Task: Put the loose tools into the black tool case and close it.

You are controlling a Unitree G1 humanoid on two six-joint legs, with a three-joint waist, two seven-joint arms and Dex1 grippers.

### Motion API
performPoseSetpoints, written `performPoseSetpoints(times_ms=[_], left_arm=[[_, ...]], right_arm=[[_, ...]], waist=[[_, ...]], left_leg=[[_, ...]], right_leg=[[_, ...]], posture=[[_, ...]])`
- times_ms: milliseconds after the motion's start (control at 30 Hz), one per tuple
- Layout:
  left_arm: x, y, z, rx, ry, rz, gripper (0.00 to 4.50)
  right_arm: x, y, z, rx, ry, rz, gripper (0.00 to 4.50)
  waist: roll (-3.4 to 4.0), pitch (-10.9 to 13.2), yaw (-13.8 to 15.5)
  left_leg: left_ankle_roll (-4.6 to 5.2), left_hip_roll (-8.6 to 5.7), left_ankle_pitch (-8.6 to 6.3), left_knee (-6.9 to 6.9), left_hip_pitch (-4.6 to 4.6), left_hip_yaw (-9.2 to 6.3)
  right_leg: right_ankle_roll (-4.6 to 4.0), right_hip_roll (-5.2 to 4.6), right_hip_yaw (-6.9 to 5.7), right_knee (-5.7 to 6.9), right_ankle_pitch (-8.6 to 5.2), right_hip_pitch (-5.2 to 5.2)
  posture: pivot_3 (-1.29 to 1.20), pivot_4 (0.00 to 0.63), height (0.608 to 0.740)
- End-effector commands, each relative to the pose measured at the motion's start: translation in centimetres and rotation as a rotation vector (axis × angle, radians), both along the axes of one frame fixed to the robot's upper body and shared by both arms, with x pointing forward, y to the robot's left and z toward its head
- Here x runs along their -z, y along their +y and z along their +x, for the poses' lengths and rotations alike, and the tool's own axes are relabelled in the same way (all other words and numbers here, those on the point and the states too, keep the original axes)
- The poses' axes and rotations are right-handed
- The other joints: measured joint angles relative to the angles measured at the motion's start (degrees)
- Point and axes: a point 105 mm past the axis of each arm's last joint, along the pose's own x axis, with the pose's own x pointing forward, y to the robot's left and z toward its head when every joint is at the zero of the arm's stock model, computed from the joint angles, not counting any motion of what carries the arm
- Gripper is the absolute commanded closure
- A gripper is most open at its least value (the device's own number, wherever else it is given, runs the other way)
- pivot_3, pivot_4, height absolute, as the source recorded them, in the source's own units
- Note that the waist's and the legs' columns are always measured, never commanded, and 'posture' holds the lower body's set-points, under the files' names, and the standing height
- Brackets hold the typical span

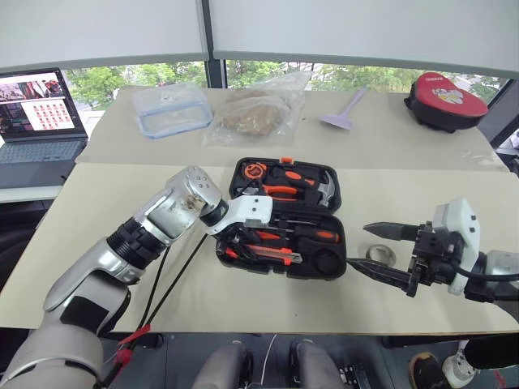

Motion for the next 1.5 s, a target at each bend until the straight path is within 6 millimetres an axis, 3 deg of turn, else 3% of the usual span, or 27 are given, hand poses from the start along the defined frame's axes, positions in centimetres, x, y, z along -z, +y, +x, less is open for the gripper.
performPoseSetpoints(times_ms=[33, 167, 233, 433, 567, 633, 667, 700, 900, 1033, 1233, 1500], left_arm=[[0.3, 0.7, -0.3, 0.024, 0.0, 0.043, 2.95], [0.5, 0.0, 0.4, -0.034, 0.004, 0.026, 2.95], [0.5, -0.3, 0.6, -0.052, 0.007, 0.024, 1.95], [-1.8, -1.0, 0.3, -0.083, 0.072, -0.073, 0.03], [-4.9, -0.6, 0.8, -0.121, 0.09, -0.202, 0.03], [-5.5, 0.2, 1.2, -0.129, 0.074, -0.222, 0.03], [-5.5, 0.6, 1.2, -0.124, 0.066, -0.216, 0.55], [-5.4, 1.4, 1.2, -0.113, 0.05, -0.198, 0.74], [-4.8, 4.9, 1.1, -0.042, -0.023, -0.109, 3.03], [-4.3, 5.8, 1.0, -0.032, -0.028, -0.08, 4.4], [-2.6, 6.0, 0.9, 0.029, -0.071, -0.008, 4.47], [0.3, 4.8, 0.9, 0.053, -0.1, 0.029, 4.47]], right_arm=[[-1.0, 0.0, 0.1, 0.007, -0.054, -0.012, 0.0], [-0.8, 0.0, 0.3, 0.016, -0.053, -0.011, 0.0], [-0.6, 0.1, 0.4, 0.016, -0.051, -0.011, 0.0], [-0.5, 0.2, 0.4, 0.011, -0.047, -0.008, 0.0], [-0.4, 0.2, 0.4, 0.008, -0.044, -0.008, 0.0], [-0.4, 0.1, 0.4, 0.006, -0.041, -0.008, 0.0], [-0.3, 0.1, 0.4, 0.006, -0.04, -0.009, 0.0], [-0.3, 0.1, 0.4, 0.005, -0.038, -0.009, 0.0], [-0.2, 0.0, 0.4, -0.001, -0.036, -0.015, 0.0], [-0.1, 0.0, 0.4, -0.004, -0.036, -0.017, 0.0], [0.1, 0.1, 0.4, -0.005, -0.028, -0.014, 0.0], [0.0, 0.0, 0.5, 0.003, -0.027, -0.014, 0.0]], waist=[[0.0, 0.0, 0.0], [0.01, 0.0, 0.0], [0.01, 0.0, 0.1], [0.0, 0.0, 0.6], [0.0, 0.0, 0.3], [0.0, 0.0, 0.2], [0.01, 0.0, 0.1], [0.02, 0.0, 0.1], [0.01, 0.0, -0.4], [0.01, 0.0, 0.0], [0.02, 0.0, 0.2], [0.06, 0.0, 0.3]], left_leg=[[0.0, 0.0, 0.0, 0.0, 0.0, 0.0], [0.0, 0.0, 0.0, 0.0, 0.0, 0.0], [0.0, 0.0, 0.0, 0.01, 0.0, 0.0], [0.05, -0.05, -0.02, 0.12, -0.01, -0.03], [0.05, -0.02, -0.02, 0.11, -0.1, -0.03], [0.02, -0.01, -0.01, 0.11, -0.2, -0.03], [0.01, -0.02, 0.0, 0.11, -0.19, -0.02], [0.01, -0.02, 0.0, 0.1, -0.19, -0.02], [-0.02, -0.02, 0.01, 0.09, -0.18, -0.02], [-0.02, -0.03, 0.01, 0.11, -0.19, -0.03], [-0.01, -0.04, 0.01, 0.11, -0.19, -0.02], [0.0, -0.03, 0.01, 0.13, -0.15, -0.03]], right_leg=[[0.0, 0.0, 0.0, 0.0, 0.0, 0.0], [0.0, 0.0, 0.0, -0.01, 0.0, 0.0], [0.0, 0.01, -0.01, 0.0, 0.0, 0.01], [0.03, -0.02, -0.02, -0.02, 0.01, 0.09], [0.03, 0.02, -0.02, 0.02, 0.01, -0.05], [0.02, 0.04, -0.02, 0.05, 0.01, -0.19], [0.02, 0.03, -0.02, 0.05, 0.01, -0.19], [0.02, 0.03, -0.03, 0.05, 0.01, -0.18], [0.01, 0.02, -0.03, 0.04, 0.01, -0.19], [0.01, 0.01, -0.05, 0.03, 0.01, -0.17], [0.01, 0.01, -0.03, 0.03, 0.01, -0.17], [0.02, 0.0, -0.03, 0.03, 0.01, -0.07]], posture=[[0.0, 0.15, 0.722], [0.0, 0.15, 0.722], [0.0, 0.15, 0.722], [0.0, 0.15, 0.722], [0.0, 0.15, 0.722], [0.0, 0.15, 0.722], [0.0, 0.15, 0.722], [0.0, 0.15, 0.722], [0.0, 0.15, 0.722], [0.0, 0.15, 0.722], [0.0, 0.15, 0.722], [0.0, 0.15, 0.722]])
